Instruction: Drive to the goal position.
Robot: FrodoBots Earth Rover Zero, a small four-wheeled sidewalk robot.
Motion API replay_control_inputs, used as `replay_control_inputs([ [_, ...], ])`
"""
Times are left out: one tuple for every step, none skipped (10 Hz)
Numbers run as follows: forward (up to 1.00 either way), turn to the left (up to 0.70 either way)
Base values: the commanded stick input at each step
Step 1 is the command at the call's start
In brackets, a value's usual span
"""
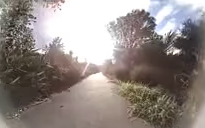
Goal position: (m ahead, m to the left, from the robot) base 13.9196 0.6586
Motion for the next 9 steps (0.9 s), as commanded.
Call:
replay_control_inputs([
  [0.5, 0.03],
  [0.5, 0.03],
  [0.5, 0.03],
  [0.5, 0.03],
  [0.5, 0.03],
  [0.5, 0.03],
  [0.5, 0.03],
  [0.5, 0.03],
  [0.5, 0.03],
])
